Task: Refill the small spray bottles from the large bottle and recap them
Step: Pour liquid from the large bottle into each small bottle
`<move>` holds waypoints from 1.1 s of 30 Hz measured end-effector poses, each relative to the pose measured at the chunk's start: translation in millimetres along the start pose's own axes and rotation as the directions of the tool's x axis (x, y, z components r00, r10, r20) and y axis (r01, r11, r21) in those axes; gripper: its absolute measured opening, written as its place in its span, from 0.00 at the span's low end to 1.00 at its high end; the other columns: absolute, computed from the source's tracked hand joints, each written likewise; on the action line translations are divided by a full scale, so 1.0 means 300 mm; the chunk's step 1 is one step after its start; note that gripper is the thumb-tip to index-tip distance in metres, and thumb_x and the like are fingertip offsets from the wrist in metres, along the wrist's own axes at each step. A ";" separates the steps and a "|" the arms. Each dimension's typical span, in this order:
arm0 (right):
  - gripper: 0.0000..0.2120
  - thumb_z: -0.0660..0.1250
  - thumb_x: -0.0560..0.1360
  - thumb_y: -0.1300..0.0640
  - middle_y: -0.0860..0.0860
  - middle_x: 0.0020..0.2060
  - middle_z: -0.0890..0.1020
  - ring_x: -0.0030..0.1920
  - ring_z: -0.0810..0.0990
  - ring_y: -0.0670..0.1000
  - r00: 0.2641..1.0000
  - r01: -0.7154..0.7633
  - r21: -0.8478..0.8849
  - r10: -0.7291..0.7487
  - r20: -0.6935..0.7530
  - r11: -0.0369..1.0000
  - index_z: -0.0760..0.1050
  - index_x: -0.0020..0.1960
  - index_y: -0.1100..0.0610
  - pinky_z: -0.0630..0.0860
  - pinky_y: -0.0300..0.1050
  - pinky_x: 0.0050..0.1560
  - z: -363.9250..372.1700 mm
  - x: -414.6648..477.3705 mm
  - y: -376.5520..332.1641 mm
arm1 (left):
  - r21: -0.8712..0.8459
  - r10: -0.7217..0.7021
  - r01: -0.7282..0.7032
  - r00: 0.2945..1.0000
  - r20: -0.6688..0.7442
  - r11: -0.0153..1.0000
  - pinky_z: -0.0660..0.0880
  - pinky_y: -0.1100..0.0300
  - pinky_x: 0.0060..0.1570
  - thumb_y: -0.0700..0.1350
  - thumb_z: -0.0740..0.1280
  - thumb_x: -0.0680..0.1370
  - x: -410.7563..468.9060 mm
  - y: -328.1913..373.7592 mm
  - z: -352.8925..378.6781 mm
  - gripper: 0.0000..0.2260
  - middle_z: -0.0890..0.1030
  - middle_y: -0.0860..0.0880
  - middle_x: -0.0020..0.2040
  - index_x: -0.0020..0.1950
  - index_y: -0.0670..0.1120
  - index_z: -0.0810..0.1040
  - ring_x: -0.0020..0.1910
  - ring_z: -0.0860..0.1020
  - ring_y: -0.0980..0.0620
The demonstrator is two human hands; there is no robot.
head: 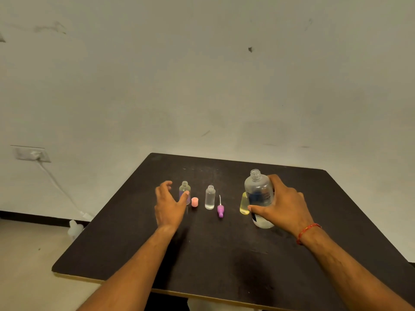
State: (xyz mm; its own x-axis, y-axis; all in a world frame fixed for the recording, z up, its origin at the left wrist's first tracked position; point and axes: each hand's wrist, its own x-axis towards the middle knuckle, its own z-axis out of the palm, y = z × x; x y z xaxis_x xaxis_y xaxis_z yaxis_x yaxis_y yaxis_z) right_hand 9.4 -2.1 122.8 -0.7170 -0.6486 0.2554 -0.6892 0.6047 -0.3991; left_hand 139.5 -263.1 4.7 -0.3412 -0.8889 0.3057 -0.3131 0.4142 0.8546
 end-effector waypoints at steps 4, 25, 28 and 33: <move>0.36 0.73 0.64 0.33 0.46 0.59 0.80 0.56 0.80 0.52 1.000 0.010 0.007 -0.010 -0.005 1.000 0.63 0.65 0.45 0.72 0.59 0.63 0.009 0.000 -0.021 | 0.077 -0.087 0.075 0.981 0.173 0.994 0.73 0.46 0.67 0.56 0.77 0.73 0.082 -0.034 0.012 0.34 0.72 0.48 0.72 0.76 0.50 0.69 0.69 0.75 0.47; 0.37 0.71 0.63 0.35 0.41 0.58 0.79 0.57 0.77 0.48 0.977 0.206 -0.093 -0.209 -0.027 0.974 0.63 0.69 0.38 0.70 0.51 0.55 0.034 0.083 -0.155 | -0.182 0.325 -0.291 0.923 0.203 0.939 0.77 0.70 0.55 0.49 0.76 0.76 0.037 0.112 -0.160 0.19 0.81 0.62 0.54 0.65 0.55 0.78 0.53 0.80 0.66; 0.39 0.71 0.65 0.36 0.44 0.60 0.78 0.60 0.75 0.50 0.971 0.231 -0.165 -0.238 -0.019 0.959 0.60 0.72 0.38 0.69 0.52 0.57 0.030 0.108 -0.193 | -0.199 0.364 -0.323 0.904 0.223 0.925 0.78 0.68 0.57 0.49 0.76 0.76 0.016 0.134 -0.182 0.20 0.81 0.63 0.55 0.67 0.55 0.79 0.55 0.80 0.66; 0.37 0.71 0.68 0.37 0.48 0.59 0.77 0.61 0.73 0.51 0.957 0.280 -0.244 -0.290 -0.005 0.929 0.60 0.73 0.39 0.67 0.53 0.60 0.025 0.124 -0.247 | -0.237 0.397 -0.344 0.888 0.231 0.908 0.76 0.72 0.56 0.47 0.76 0.76 -0.012 0.153 -0.206 0.19 0.81 0.67 0.54 0.64 0.60 0.78 0.56 0.79 0.70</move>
State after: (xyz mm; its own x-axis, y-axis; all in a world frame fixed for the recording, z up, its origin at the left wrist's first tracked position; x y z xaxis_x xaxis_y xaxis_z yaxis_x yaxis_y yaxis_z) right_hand 34.6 -74.3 155.3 -0.4871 -0.7938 0.3643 -0.8661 0.4928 -0.0843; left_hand 181.3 -253.0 68.8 -0.6321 -0.5799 0.5139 0.0433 0.6358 0.7707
